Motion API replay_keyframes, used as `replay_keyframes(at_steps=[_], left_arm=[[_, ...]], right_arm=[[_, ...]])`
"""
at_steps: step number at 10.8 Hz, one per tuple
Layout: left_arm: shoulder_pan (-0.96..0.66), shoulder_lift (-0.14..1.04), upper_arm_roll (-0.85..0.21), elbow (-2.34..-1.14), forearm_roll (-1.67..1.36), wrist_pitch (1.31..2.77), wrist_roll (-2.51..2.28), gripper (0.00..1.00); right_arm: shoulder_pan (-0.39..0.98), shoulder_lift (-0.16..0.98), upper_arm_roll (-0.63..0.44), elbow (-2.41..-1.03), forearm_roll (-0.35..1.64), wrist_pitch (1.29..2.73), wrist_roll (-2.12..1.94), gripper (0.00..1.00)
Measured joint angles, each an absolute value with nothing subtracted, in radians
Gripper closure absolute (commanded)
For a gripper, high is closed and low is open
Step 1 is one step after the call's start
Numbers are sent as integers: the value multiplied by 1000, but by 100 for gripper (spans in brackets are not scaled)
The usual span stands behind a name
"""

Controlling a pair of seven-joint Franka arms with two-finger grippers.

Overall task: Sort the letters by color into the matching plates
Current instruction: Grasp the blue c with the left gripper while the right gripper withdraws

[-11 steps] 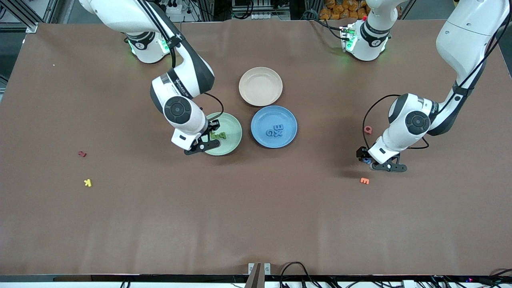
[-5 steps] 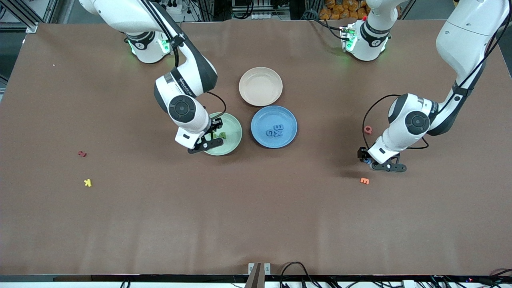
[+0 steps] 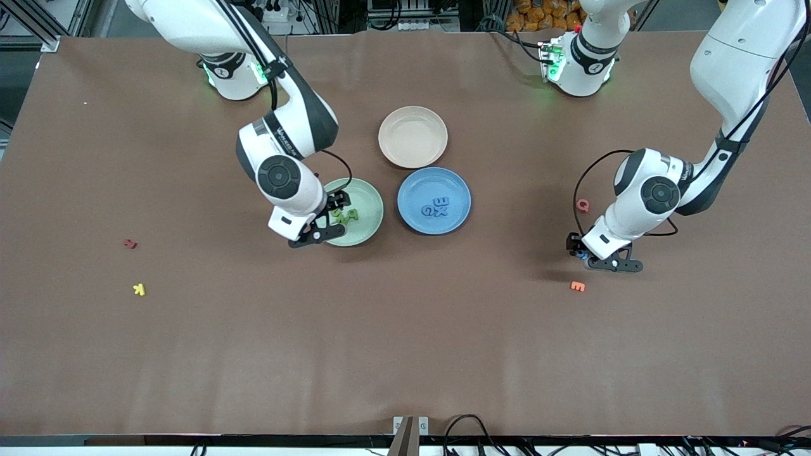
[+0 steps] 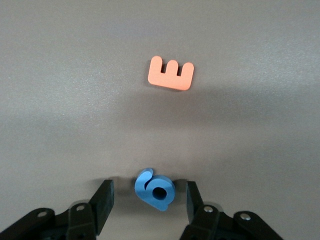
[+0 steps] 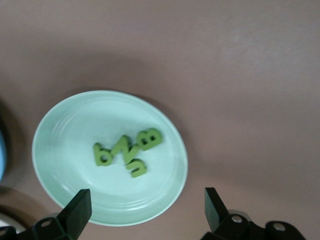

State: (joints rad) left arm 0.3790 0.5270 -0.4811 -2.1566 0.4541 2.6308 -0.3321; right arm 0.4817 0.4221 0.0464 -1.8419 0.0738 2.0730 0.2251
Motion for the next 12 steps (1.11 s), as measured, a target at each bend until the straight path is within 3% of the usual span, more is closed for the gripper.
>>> replay_keyframes(at_steps=[4, 5, 9, 12], left_arm=[[379, 528, -481, -2157, 454, 2631, -332, 41], [379, 528, -481, -2157, 454, 2631, -332, 48], [379, 529, -481, -2157, 454, 2631, -332, 56], [378, 530, -482, -2156, 454, 2633, -332, 76]], right_arm=[[435, 419, -22, -1816, 73, 2074, 130, 0], [412, 418, -24, -1807, 73, 2068, 126, 0], [284, 407, -31, -1789, 69, 2044, -2, 0], [149, 404, -35, -1782, 26, 2044, -120, 0]])
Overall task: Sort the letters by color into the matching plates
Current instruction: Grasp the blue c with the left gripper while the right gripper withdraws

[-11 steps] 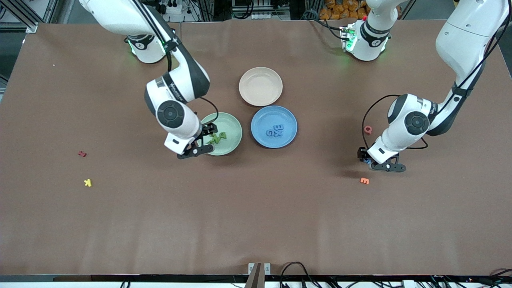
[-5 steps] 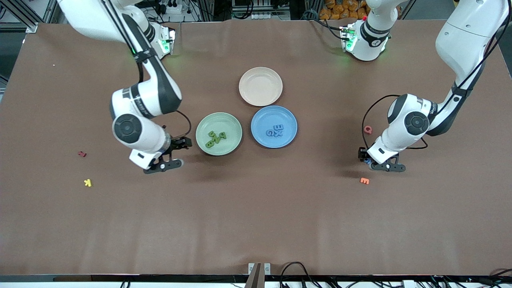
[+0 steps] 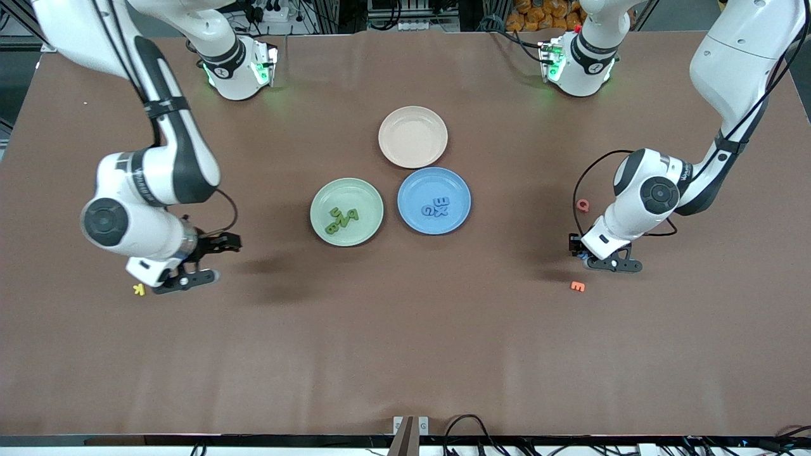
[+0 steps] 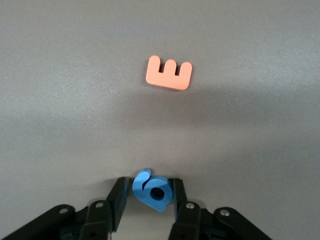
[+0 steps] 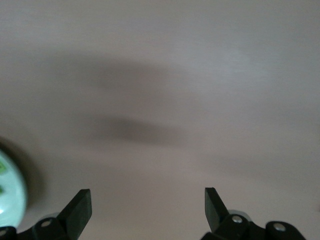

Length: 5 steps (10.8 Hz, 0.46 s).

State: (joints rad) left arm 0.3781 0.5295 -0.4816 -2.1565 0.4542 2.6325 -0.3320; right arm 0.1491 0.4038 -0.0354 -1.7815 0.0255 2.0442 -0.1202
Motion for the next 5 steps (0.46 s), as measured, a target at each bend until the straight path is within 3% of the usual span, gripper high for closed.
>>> replay_keyframes(at_steps=[3, 5], left_arm=[[378, 530, -482, -2155, 454, 2635, -332, 97], [378, 530, -482, -2154, 454, 2636, -332, 100]], right_arm=[[39, 404, -42, -1772, -6, 2047, -194, 0], [5, 404, -70, -1769, -9, 2050, -223, 0]])
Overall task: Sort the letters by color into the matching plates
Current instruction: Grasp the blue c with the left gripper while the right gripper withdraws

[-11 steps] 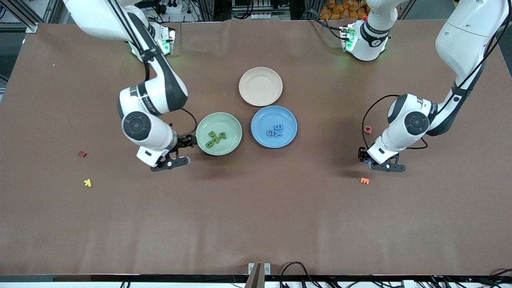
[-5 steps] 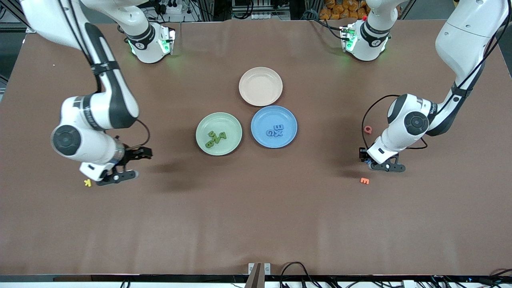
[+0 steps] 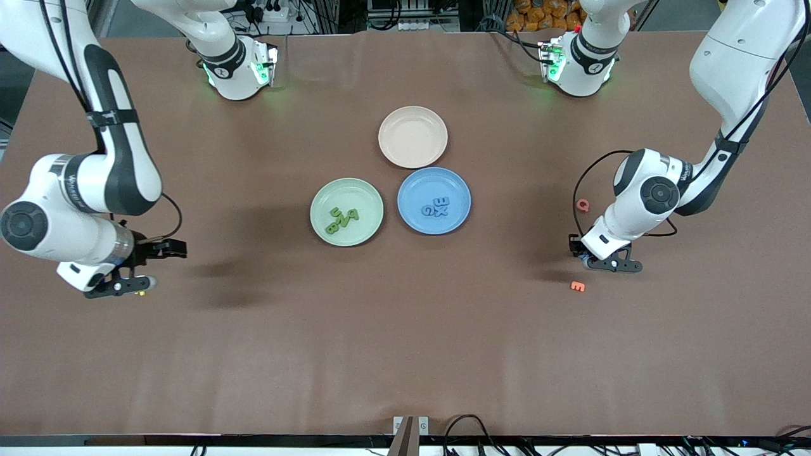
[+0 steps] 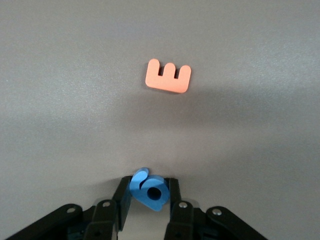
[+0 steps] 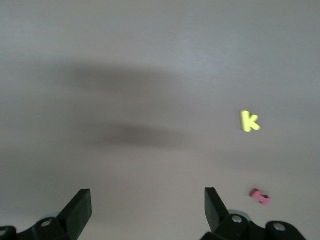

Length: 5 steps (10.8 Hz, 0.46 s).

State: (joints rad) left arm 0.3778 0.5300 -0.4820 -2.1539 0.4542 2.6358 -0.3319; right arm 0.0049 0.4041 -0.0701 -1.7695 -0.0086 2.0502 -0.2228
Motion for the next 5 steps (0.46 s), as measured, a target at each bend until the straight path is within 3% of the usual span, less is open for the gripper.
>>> replay_keyframes(at_steps=[5], left_arm=[[369, 530, -488, -2133, 454, 2641, -332, 100]], right_arm=[[-44, 404, -133, -1764, -7, 2050, -231, 0]])
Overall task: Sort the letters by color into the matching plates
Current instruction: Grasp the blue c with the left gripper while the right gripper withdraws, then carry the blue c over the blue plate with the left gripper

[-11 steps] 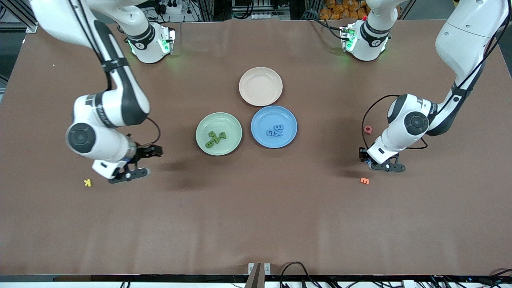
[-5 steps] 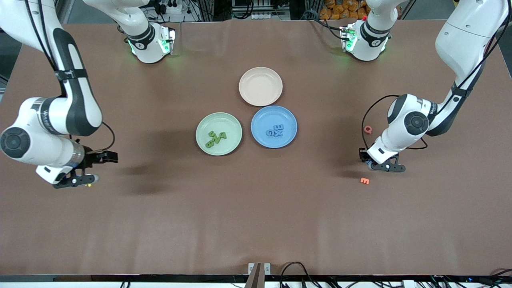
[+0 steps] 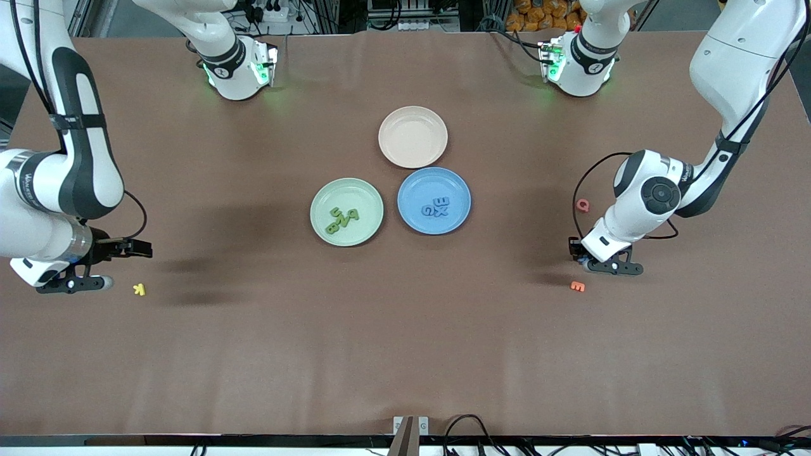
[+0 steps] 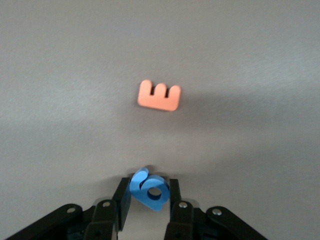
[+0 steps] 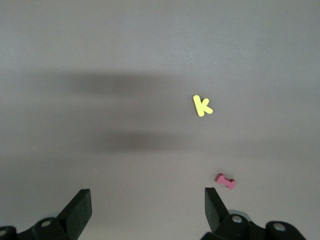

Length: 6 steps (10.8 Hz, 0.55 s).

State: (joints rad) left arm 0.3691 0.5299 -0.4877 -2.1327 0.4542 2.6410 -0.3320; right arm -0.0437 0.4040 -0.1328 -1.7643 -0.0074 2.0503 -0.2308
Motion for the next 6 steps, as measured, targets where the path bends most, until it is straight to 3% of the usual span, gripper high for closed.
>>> replay_keyframes(at_steps=[6], left_arm=[[356, 530, -589, -2114, 454, 2642, -471, 100]], right_arm=[[-1, 397, -153, -1712, -6, 2033, 23, 0]])
